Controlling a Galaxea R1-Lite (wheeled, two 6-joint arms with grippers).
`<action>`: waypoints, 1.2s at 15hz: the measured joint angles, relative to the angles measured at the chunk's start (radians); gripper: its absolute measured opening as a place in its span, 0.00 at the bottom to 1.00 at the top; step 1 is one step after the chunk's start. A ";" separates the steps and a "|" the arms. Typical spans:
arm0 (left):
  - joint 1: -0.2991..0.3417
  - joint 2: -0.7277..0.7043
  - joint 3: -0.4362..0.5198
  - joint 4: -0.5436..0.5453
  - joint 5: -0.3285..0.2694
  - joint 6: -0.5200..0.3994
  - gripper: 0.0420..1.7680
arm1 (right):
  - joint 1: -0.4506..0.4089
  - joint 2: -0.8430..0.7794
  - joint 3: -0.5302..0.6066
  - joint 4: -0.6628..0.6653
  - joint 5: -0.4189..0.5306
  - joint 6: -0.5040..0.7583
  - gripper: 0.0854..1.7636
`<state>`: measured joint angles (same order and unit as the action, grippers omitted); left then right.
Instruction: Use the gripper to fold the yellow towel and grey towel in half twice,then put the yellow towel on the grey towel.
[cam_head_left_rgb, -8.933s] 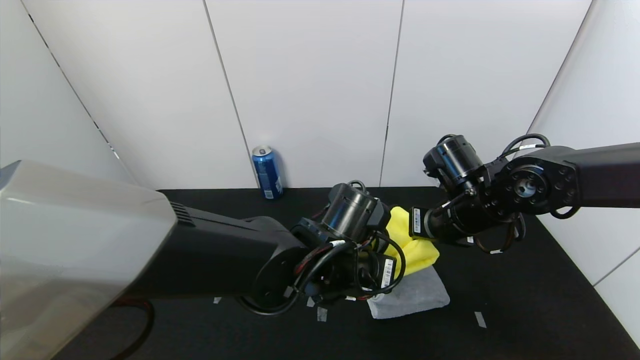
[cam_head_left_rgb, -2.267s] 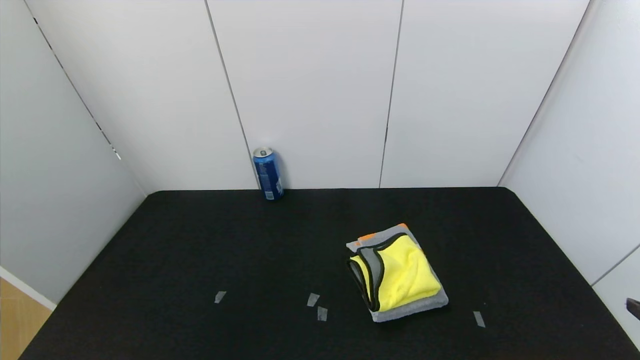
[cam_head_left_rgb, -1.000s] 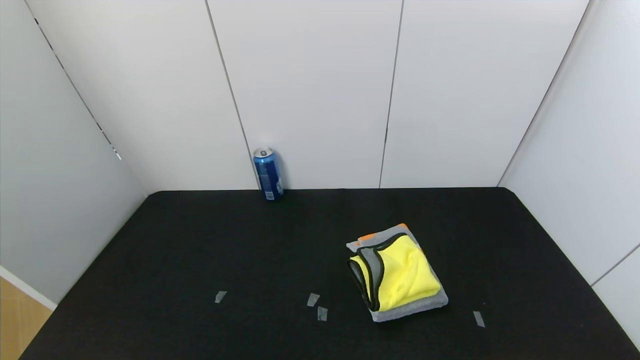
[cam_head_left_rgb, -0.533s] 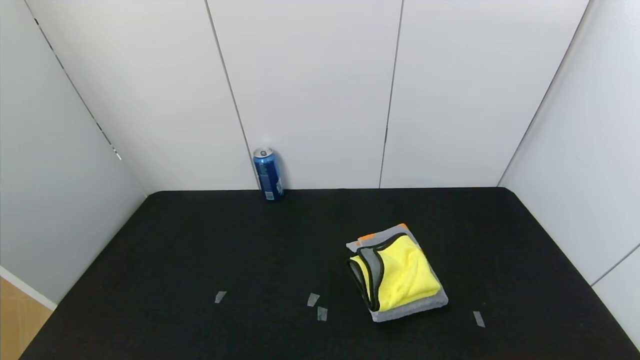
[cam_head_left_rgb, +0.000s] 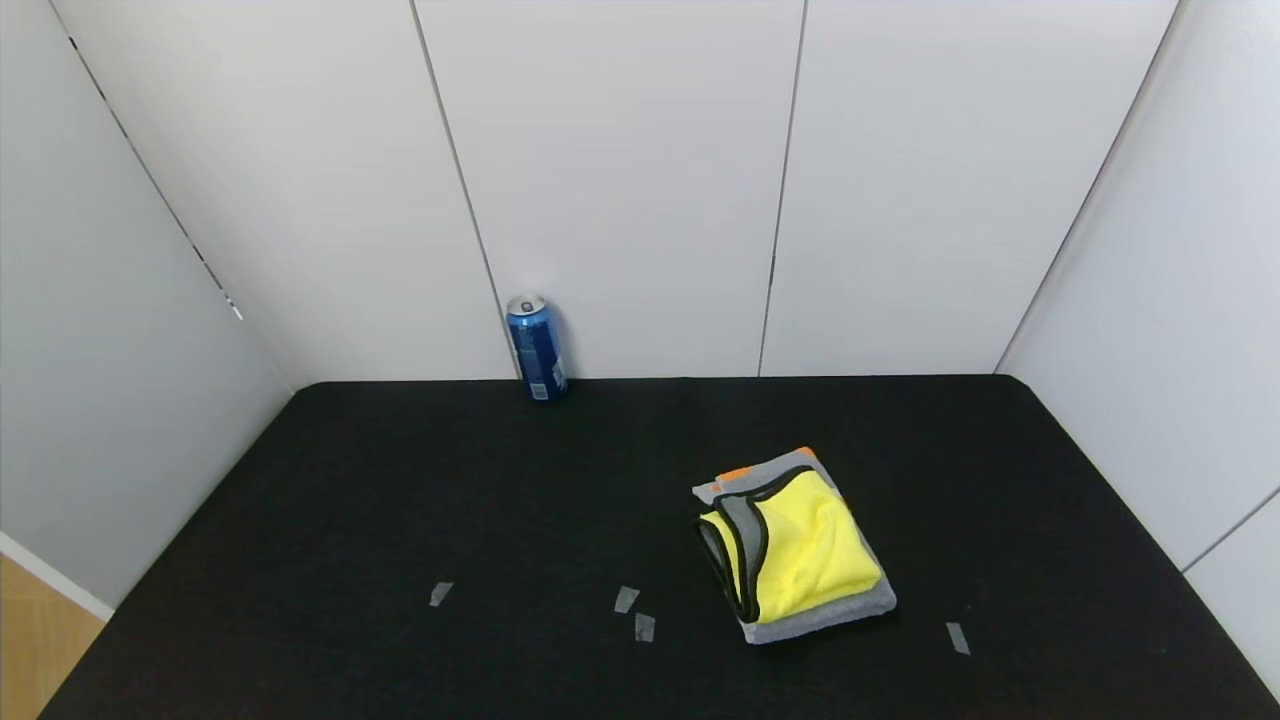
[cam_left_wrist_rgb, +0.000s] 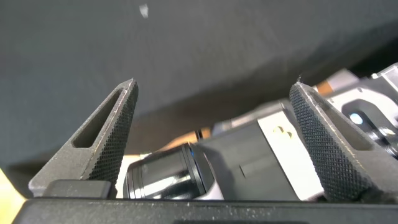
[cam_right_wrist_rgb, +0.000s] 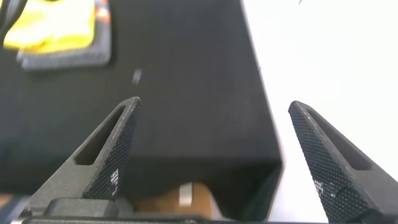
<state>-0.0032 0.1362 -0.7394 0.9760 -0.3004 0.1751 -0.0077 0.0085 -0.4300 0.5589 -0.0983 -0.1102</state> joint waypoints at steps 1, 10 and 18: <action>0.001 -0.030 0.024 -0.023 0.000 -0.001 0.97 | 0.000 -0.003 0.024 -0.058 -0.018 0.000 0.97; 0.003 -0.135 0.319 -0.439 0.132 -0.139 0.97 | 0.000 -0.009 0.373 -0.630 -0.066 0.006 0.97; 0.003 -0.136 0.725 -0.964 0.291 -0.159 0.97 | 0.000 -0.009 0.428 -0.659 0.044 0.051 0.97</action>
<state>0.0000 0.0004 -0.0143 0.0123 -0.0089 0.0166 -0.0077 -0.0004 -0.0019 -0.0998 -0.0543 -0.0587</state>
